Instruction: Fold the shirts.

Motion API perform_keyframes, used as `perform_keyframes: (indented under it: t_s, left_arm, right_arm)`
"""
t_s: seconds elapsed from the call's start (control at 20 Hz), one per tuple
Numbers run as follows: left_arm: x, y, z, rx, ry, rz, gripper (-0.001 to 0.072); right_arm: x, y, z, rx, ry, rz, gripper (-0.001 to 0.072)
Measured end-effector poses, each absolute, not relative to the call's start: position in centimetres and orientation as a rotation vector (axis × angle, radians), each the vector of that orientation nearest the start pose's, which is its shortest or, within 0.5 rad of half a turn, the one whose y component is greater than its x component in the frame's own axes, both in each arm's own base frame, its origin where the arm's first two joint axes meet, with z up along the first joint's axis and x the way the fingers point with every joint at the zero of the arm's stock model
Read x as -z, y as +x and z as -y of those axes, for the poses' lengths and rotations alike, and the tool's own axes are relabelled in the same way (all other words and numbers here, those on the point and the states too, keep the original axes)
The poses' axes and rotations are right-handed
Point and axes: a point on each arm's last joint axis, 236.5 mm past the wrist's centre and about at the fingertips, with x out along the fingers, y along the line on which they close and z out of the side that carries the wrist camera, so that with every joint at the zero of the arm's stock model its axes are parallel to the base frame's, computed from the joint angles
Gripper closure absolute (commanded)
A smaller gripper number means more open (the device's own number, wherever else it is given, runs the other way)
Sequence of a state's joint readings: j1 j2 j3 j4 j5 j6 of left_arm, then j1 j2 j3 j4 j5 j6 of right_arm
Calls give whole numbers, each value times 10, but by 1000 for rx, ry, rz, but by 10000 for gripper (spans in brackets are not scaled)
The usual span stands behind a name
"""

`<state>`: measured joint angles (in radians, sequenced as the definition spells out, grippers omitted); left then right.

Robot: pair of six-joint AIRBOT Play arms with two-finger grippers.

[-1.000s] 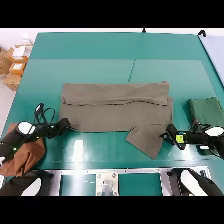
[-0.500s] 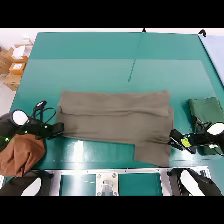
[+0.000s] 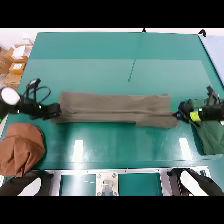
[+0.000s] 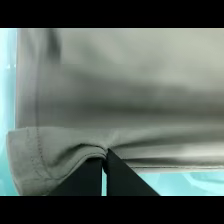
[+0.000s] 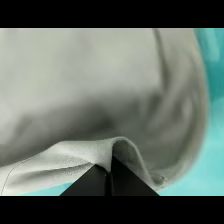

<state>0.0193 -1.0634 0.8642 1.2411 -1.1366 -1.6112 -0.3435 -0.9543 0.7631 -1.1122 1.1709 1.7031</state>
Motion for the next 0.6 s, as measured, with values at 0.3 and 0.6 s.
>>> perform_keyframes:
  t_s: [0.3,0.6]
  left_arm:
    - [24,401,78,183,-410,-1294,680]
    - [56,455,80,201,-453,-1287,159]
  right_arm:
    - [25,382,-2,101,806,-1230,693]
    - [52,439,1,80,819,-1243,278]
